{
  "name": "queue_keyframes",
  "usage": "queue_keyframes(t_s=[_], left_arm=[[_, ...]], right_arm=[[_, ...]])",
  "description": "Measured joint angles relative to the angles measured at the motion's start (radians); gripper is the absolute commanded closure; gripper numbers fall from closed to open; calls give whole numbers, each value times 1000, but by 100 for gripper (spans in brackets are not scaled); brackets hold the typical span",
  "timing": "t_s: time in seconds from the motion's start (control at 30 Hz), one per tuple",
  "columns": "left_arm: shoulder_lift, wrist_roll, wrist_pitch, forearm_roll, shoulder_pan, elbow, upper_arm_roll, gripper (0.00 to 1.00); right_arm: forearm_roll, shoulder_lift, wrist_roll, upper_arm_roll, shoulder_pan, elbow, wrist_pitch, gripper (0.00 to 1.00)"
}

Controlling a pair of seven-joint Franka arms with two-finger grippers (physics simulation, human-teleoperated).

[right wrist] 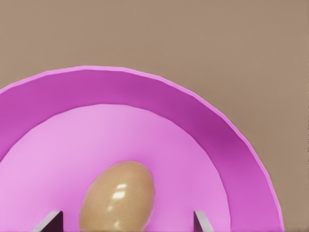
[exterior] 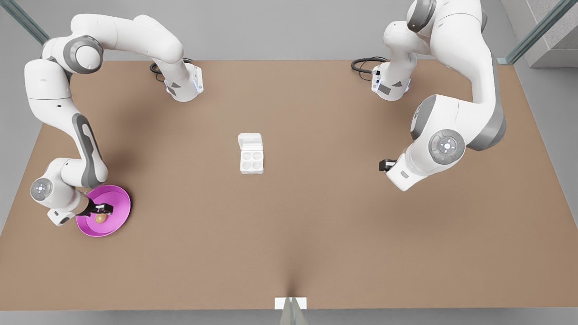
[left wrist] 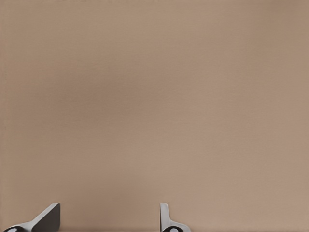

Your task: Pack egg into the box and close the box lid

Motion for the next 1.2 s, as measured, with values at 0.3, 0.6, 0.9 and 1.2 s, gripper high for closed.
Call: queue_keyframes(t_s=[0.3,0.6,0.9,1.2], left_arm=[[2,-3,1,2,0,0,0,0],[2,-4,2,2,0,0,1,0],[-2,-5,8,-1,-4,-5,-1,0],[-4,-6,8,-1,-1,-6,-1,0]], right_arm=[[16,1,50,1,-17,-20,10,0],[21,0,82,1,-20,-12,9,0],[39,4,101,1,-9,26,-11,0],[57,27,114,0,-3,28,-10,14]])
